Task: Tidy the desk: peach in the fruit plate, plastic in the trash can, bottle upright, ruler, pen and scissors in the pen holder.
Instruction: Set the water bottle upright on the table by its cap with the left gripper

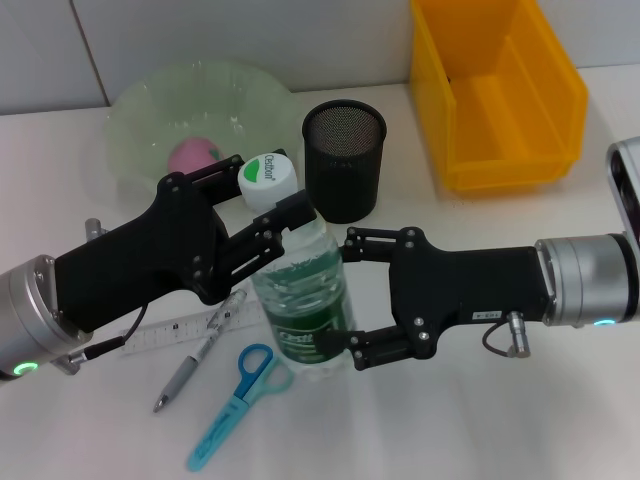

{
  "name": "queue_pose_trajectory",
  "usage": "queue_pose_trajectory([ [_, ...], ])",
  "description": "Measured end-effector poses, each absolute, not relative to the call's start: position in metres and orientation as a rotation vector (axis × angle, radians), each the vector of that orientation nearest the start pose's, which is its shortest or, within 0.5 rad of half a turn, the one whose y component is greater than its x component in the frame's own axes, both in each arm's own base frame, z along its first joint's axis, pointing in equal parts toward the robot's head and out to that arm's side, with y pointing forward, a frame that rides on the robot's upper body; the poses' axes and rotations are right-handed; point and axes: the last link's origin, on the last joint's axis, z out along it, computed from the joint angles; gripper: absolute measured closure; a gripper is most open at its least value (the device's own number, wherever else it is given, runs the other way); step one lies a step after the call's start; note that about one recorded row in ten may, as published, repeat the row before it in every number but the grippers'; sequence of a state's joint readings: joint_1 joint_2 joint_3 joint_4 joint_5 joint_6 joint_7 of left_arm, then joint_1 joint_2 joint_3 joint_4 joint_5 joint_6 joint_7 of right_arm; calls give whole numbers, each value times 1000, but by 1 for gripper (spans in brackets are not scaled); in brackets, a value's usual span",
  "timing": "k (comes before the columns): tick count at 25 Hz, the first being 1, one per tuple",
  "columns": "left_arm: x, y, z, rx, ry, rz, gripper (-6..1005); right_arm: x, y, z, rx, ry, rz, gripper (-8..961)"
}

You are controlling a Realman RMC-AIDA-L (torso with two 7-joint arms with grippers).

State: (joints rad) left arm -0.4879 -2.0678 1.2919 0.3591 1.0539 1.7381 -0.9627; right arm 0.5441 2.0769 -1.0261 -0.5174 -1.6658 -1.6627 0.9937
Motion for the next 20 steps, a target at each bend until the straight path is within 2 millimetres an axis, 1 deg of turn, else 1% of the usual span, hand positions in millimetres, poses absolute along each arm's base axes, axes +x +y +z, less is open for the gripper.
queue_pose_trajectory([
  [20, -206, 290, -25, -2526, -258, -1490, 555, 228, 296, -19, -2855, 113, 967, 121],
])
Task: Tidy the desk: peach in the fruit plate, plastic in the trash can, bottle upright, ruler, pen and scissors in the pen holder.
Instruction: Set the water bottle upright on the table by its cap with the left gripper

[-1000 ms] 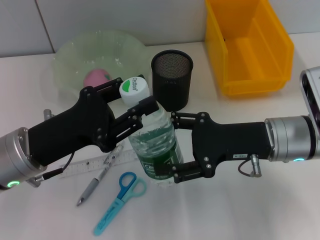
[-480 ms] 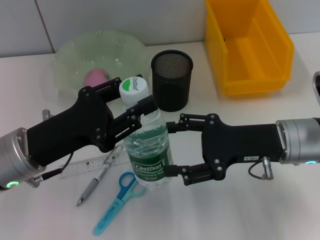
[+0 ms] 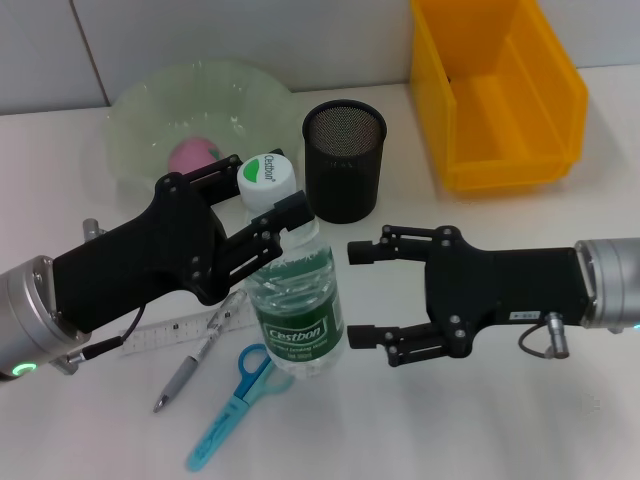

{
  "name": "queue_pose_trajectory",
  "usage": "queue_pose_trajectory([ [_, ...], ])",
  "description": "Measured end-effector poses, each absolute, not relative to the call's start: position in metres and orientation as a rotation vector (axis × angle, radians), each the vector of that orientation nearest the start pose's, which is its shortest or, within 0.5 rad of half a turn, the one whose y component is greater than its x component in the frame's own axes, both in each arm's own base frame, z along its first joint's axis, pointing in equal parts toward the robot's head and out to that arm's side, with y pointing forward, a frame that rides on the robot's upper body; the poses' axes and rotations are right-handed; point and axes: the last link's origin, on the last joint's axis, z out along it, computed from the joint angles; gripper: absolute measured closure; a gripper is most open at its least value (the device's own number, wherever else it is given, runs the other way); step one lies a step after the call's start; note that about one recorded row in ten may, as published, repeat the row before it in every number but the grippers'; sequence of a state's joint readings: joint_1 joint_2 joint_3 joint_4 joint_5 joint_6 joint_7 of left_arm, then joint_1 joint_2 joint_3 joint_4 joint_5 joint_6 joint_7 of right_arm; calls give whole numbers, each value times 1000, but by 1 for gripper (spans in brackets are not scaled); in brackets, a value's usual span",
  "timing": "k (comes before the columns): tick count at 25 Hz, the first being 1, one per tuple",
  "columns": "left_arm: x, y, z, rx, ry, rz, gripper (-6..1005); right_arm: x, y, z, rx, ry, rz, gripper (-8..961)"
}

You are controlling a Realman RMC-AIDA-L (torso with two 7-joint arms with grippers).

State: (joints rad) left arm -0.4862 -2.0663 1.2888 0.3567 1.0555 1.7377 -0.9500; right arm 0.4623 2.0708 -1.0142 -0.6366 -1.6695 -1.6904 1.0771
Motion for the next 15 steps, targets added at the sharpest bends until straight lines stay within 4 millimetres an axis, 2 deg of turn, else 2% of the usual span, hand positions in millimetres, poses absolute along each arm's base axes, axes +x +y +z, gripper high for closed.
queue_pose_trajectory([
  [7, -208, 291, -25, -2517, -246, -1470, 554, 240, 296, -1, -2774, 182, 954, 122],
  [11, -210, 297, -23, -2501, -243, -1432, 554, 256, 294, 18, -2675, 215, 938, 122],
  [15, -211, 299, -24, -2499, -243, -1415, 555, 265, 290, 26, -2654, 229, 914, 122],
])
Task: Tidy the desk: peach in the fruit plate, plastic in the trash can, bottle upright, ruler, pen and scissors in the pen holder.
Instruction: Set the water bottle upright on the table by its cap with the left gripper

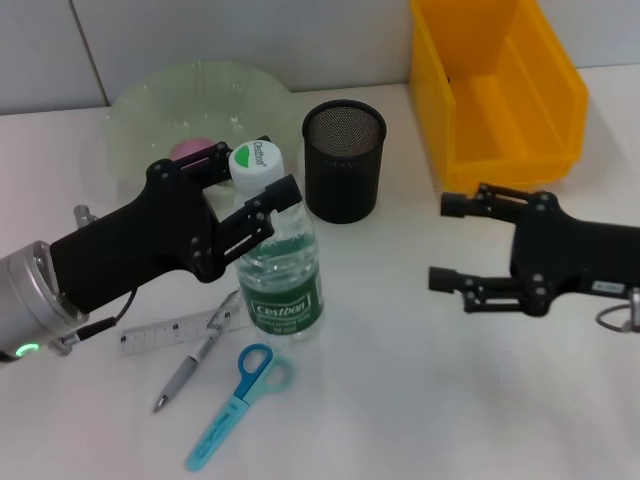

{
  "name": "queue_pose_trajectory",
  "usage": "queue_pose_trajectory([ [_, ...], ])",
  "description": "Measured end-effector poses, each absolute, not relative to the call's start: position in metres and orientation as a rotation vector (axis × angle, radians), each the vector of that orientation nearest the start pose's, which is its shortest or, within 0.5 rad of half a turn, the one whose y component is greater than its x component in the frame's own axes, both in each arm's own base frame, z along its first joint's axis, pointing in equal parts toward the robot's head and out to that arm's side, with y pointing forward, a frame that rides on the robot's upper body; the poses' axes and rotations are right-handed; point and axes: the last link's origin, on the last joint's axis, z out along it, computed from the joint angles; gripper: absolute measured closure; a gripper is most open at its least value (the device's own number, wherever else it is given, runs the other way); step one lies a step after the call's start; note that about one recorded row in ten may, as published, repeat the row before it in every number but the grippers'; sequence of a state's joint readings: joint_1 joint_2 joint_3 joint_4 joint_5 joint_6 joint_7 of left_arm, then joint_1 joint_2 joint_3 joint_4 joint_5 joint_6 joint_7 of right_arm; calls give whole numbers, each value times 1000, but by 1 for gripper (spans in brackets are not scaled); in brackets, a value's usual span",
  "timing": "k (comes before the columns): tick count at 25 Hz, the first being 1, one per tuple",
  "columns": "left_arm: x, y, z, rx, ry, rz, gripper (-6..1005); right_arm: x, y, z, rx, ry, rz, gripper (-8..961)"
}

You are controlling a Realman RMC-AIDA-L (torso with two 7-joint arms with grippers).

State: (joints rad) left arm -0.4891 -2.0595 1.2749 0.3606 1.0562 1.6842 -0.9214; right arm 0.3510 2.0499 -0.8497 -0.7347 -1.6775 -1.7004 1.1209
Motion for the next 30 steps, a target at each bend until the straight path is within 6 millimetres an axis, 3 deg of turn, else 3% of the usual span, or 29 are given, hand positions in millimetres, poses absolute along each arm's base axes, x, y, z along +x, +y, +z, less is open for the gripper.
queue_pose_trajectory([
  [11, -217, 319, -13, -2424, -199, -1298, 554, 292, 260, 48, -2791, 272, 722, 122],
  [26, -213, 355, -18, -2320, -187, -1115, 555, 302, 258, 58, -2732, 310, 695, 122],
  [30, -214, 357, -19, -2314, -184, -1100, 555, 302, 258, 58, -2726, 315, 699, 123],
])
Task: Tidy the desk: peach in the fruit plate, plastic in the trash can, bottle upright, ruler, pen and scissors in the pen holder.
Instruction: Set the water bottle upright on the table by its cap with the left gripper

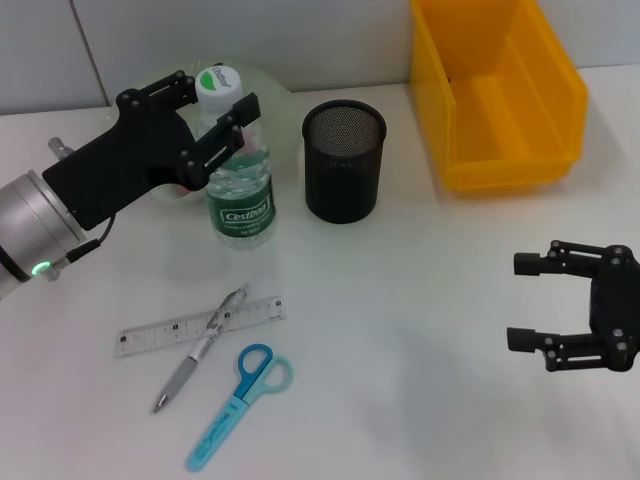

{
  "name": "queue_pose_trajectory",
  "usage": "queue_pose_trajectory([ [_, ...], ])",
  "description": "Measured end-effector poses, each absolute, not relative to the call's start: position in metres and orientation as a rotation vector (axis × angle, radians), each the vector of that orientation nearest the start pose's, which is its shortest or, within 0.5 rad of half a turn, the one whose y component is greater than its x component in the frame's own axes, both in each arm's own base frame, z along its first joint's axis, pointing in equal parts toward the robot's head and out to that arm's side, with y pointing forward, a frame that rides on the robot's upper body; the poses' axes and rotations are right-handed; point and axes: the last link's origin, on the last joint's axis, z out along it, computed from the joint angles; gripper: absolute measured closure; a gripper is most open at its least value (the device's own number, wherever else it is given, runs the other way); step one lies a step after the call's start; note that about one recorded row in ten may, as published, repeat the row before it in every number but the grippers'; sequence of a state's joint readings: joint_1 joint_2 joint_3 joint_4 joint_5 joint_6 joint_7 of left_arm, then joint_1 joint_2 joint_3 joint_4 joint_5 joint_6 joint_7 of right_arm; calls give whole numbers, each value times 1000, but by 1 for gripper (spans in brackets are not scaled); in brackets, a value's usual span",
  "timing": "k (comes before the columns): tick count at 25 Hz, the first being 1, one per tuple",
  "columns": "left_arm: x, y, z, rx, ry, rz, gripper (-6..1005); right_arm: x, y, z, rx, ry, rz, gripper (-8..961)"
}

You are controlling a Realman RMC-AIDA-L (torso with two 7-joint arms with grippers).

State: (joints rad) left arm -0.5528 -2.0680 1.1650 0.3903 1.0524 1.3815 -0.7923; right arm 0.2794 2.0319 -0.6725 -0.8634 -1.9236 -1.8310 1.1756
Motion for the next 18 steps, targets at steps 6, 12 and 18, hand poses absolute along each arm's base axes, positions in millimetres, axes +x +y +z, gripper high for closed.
queue_pose_trajectory([
  [6, -221, 356, -20, -2302, -165, -1057, 555, 302, 258, 57, -2717, 319, 706, 123],
  [12, -227, 354, -24, -2295, -152, -1016, 556, 302, 258, 57, -2716, 322, 709, 123],
  [18, -232, 354, -26, -2282, -156, -977, 556, 302, 257, 56, -2716, 326, 713, 123],
])
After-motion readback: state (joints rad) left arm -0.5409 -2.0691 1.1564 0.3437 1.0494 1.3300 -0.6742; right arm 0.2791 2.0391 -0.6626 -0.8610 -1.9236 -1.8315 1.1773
